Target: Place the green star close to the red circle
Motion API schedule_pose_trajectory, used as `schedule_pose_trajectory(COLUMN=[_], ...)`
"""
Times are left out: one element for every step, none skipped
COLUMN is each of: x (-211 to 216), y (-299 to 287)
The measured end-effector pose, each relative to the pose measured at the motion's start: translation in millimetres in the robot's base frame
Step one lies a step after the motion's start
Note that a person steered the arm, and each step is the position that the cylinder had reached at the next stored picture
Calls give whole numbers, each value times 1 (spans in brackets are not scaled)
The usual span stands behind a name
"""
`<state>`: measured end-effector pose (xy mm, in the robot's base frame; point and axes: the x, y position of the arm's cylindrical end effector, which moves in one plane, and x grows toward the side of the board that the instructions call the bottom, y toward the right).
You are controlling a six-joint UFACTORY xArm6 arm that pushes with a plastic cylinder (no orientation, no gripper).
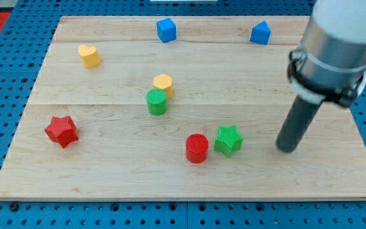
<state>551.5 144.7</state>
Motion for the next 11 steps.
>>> schedule_pose_trajectory(x=[41, 44, 31, 15, -3, 18, -10, -12, -21, -20, 0], y=[-73, -114, -118, -146, -146, -100, -37, -59, -34, -69, -121])
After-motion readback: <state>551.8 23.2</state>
